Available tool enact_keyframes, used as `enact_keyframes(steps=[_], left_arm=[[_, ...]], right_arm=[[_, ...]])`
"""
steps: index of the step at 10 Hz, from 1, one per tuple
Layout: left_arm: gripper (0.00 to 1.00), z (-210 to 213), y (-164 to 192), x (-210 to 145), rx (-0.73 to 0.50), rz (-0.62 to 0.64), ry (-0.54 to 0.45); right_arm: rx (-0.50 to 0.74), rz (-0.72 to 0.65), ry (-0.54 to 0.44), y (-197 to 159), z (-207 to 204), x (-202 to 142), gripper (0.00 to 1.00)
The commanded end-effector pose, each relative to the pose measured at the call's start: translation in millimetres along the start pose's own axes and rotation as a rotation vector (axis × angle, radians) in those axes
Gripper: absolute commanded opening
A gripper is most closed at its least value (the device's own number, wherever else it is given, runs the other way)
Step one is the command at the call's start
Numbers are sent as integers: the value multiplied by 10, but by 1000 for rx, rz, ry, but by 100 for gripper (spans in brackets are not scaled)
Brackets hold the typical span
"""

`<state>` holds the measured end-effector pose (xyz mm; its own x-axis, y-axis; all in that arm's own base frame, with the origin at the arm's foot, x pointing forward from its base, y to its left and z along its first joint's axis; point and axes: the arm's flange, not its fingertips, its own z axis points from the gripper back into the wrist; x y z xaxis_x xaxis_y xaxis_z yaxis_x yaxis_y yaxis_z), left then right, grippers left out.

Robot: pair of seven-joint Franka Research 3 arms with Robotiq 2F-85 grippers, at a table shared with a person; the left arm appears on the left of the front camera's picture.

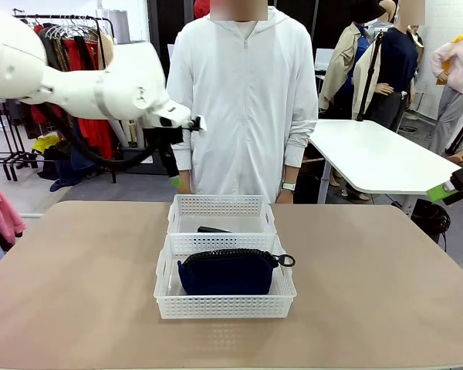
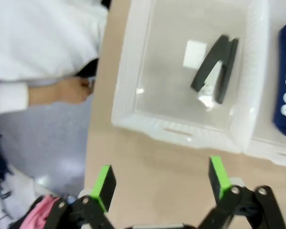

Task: Distribute items into two baskets.
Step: Place the picked Stapler into the Organizing basket as instructed by the person.

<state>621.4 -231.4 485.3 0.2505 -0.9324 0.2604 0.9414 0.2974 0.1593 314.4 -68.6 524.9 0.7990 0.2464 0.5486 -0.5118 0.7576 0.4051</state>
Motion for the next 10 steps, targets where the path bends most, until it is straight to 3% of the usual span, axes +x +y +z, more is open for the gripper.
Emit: enact_keyframes(steps=[1,4,6,8,10], left_arm=[[100,294,-188,-459,47,74,-87],[100,721,-133,-1042,-47,152,-179],[100,861,-173,-1344,-127,217,-156],[100,1031,-255,-1660,-224,246,-266],[100,1161,-459,-1856,-198,310,-319]], right_arm=[[-2,-4,-3,-5,5,4,100],[-2,-4,-3,-5,5,4,100],[-2,-4,-3,-5,5,4,100],[-2,-4,-3,-5,5,4,100],[-2,-4,-3,-5,5,4,100]])
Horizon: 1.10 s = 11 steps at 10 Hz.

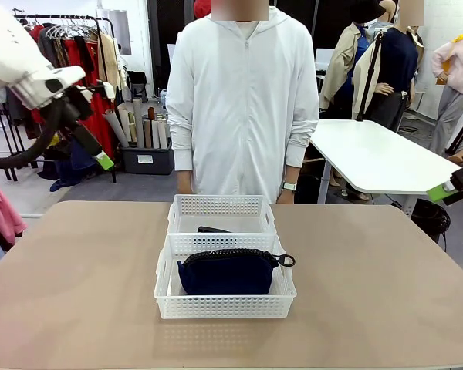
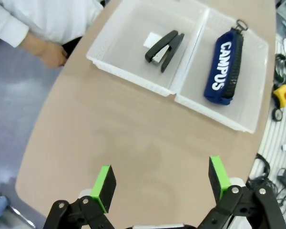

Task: Distribute items into two baskets.
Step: Place the picked Stapler into the Organizing basket as instructed by the person.

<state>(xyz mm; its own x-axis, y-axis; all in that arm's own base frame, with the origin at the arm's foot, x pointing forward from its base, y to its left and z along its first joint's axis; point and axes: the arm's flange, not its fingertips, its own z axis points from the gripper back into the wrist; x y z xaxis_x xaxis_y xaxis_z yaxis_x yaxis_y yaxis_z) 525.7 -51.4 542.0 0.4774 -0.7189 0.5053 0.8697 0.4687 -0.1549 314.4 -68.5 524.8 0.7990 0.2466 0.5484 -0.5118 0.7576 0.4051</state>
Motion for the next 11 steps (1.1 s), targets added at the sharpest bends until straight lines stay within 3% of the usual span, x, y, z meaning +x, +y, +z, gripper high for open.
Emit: enact_keyframes(steps=[1,5,8,11], left_arm=[[100,113,-313,-263,31,36,-100],[100,175,-688,-955,32,185,-183],[100,355,-752,-1363,22,159,-302],[100,399,-662,-1570,-16,156,-358]], right_arm=[[-2,-4,-3,-5,6,4,100],[-2,-4,-3,-5,6,4,100],[-2,-4,-3,-5,6,4,100],[-2,-4,-3,-5,6,4,100]])
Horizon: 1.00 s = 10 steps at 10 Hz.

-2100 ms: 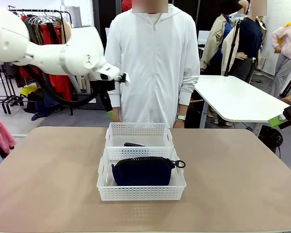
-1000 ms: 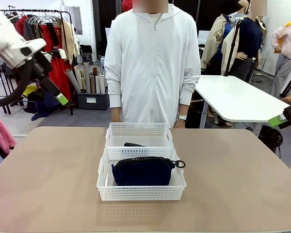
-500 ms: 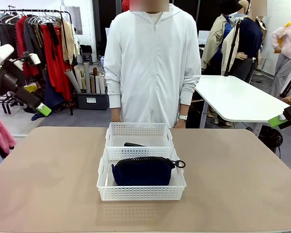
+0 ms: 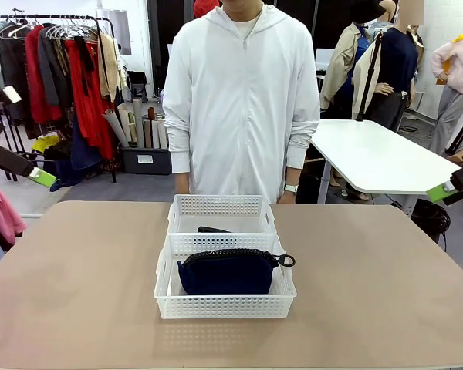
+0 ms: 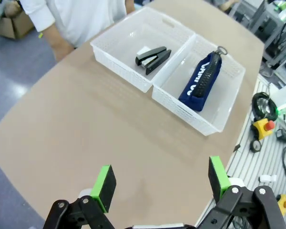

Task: Distribute items into two baskets.
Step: Place the picked Stapler into the Organizing basket as instructed by the person.

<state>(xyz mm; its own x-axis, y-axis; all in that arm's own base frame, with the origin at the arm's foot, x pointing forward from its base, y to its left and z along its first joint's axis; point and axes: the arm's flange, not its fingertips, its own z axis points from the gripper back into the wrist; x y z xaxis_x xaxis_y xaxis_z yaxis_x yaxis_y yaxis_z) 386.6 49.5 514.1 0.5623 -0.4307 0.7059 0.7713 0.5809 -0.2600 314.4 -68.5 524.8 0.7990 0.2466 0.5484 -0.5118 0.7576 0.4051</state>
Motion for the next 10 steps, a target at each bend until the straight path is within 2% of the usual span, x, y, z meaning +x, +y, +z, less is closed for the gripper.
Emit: enact_keyframes(steps=[1,3,4,10], left_arm=[[100,-18,43,-54,-27,-21,-59],[100,3,43,37,-28,-56,-77],[100,23,23,-24,-8,-5,-29],[100,23,23,-24,-8,-5,-29]], right_arm=[[-2,-4,-3,-5,6,4,100],[-2,-4,-3,-5,6,4,100],[-2,-4,-3,-5,6,4,100],[-2,-4,-3,-5,6,4,100]])
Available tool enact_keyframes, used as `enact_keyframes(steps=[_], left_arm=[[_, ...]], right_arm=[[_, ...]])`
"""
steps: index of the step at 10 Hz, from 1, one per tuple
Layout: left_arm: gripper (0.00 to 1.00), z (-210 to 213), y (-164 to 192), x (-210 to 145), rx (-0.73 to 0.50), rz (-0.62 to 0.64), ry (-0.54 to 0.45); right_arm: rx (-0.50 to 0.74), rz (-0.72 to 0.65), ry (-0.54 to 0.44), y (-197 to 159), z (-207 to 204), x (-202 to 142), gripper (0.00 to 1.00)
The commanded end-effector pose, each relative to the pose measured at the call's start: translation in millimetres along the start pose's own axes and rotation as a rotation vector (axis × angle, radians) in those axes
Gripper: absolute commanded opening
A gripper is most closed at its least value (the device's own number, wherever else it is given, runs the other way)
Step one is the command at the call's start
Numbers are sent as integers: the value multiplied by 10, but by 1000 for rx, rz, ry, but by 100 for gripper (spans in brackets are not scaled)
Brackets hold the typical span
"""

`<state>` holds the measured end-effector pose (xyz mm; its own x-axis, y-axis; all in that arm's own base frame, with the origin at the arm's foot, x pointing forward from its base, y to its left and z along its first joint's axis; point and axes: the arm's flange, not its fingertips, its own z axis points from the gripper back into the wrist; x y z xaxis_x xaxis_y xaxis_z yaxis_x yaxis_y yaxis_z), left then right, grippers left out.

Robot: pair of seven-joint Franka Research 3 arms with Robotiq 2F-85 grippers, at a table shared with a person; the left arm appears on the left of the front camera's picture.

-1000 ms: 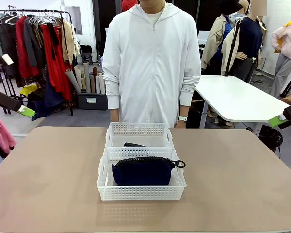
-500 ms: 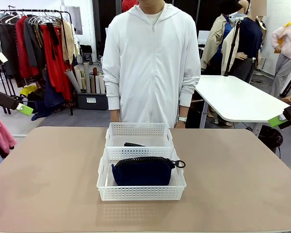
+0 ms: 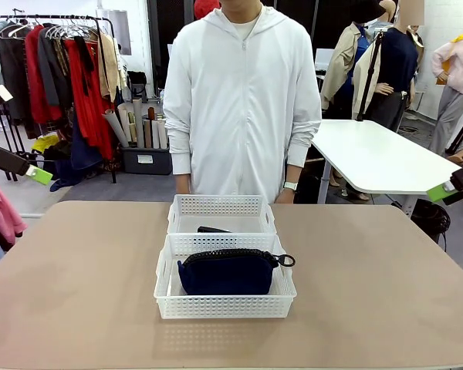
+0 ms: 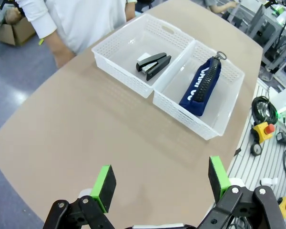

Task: Distribute items into two baskets.
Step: Place the picked Stapler into the Organizing basket as instructed by the person.

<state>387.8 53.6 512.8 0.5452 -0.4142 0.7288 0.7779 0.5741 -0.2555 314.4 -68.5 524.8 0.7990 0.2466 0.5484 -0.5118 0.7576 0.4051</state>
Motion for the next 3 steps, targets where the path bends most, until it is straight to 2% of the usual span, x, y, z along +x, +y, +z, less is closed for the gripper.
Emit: enact_keyframes(steps=[1,3], left_arm=[[100,7,-13,-4,-5,5,3],[100,7,-13,-4,-5,5,3]], right_arm=[[-2,-4,-3,-5,6,4,100],[-2,-4,-3,-5,6,4,100]])
